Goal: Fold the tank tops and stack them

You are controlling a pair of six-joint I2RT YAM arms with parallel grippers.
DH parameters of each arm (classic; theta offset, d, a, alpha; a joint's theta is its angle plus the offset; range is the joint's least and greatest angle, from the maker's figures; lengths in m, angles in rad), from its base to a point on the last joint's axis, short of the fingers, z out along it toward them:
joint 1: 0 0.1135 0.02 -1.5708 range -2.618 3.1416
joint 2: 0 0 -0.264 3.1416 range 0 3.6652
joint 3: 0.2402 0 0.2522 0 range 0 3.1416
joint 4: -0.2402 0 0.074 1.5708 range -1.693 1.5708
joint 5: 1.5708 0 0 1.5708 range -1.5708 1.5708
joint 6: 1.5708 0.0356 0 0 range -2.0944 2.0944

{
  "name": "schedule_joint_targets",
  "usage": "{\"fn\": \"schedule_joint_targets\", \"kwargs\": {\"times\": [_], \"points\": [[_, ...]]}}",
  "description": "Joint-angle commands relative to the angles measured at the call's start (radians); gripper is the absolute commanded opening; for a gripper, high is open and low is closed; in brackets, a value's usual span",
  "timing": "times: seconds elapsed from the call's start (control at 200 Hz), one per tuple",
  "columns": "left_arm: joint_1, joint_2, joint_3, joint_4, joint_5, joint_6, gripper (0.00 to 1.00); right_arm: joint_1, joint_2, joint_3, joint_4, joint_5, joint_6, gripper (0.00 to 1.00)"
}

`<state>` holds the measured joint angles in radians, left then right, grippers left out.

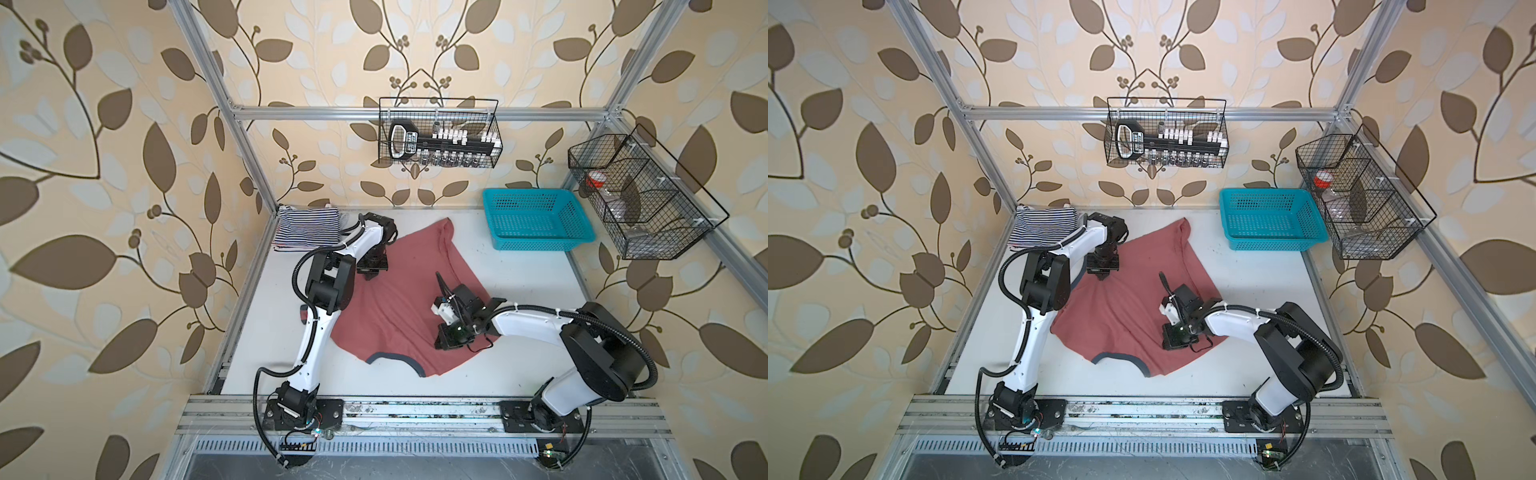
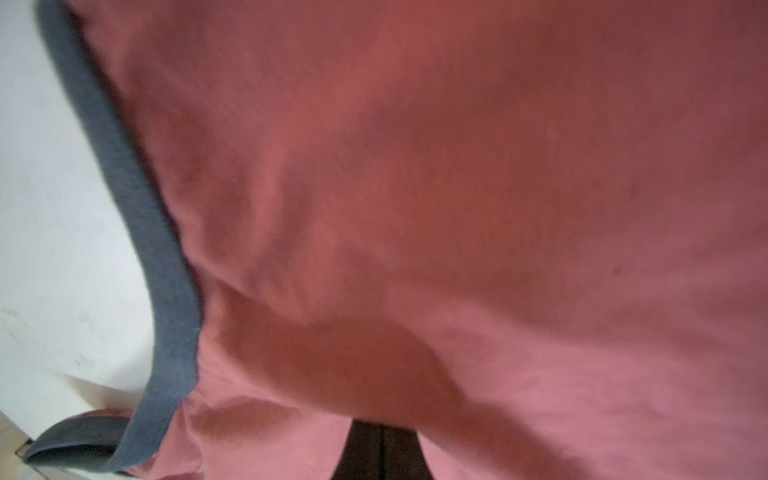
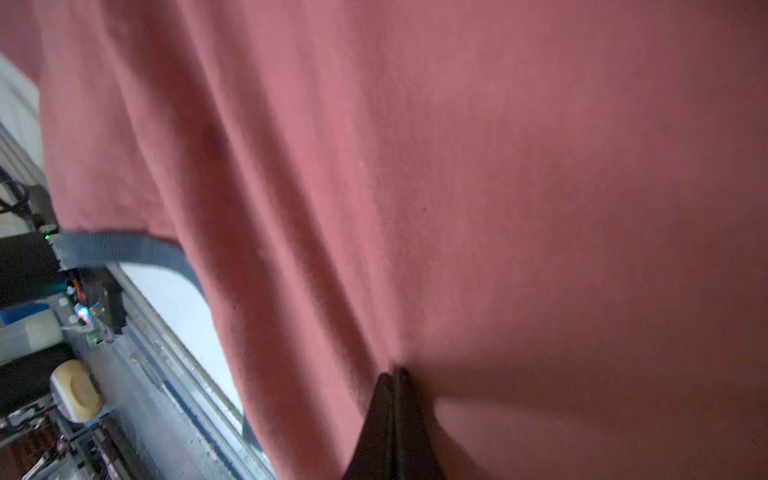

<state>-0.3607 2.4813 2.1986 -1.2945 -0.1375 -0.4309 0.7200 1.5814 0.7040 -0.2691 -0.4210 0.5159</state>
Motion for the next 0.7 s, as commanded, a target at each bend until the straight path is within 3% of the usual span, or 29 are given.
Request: {"fn": "schedule_joint_targets", "kwargs": {"times": [0.0, 0.115, 0.295, 0.35, 0.525, 0.695], "points": [[0.011, 0.110, 0.150, 0.013, 0.023, 0.088, 0.00, 0.070, 0.029, -0.040, 0.068, -0.072, 0.160, 0.00], [0.011, 0.156, 0.263, -0.009, 0.041, 0.115, 0.00, 0.098, 0.082, -0.008, 0.167, -0.127, 0.211, 0.00], [0.016, 0.097, 0.268, 0.036, 0.005, 0.137, 0.00, 0.090, 0.105, 0.087, 0.229, -0.183, 0.240, 0.04], [0.020, 0.047, 0.266, 0.056, 0.006, 0.133, 0.04, 0.087, 0.090, 0.135, 0.204, -0.186, 0.222, 0.05], [0.018, -0.204, 0.215, 0.141, -0.017, 0.107, 0.18, 0.042, -0.091, 0.258, -0.015, -0.117, 0.119, 0.21], [0.003, -0.504, -0.038, 0.205, -0.010, 0.057, 0.24, -0.044, -0.314, 0.292, -0.402, 0.151, -0.020, 0.40]]}}
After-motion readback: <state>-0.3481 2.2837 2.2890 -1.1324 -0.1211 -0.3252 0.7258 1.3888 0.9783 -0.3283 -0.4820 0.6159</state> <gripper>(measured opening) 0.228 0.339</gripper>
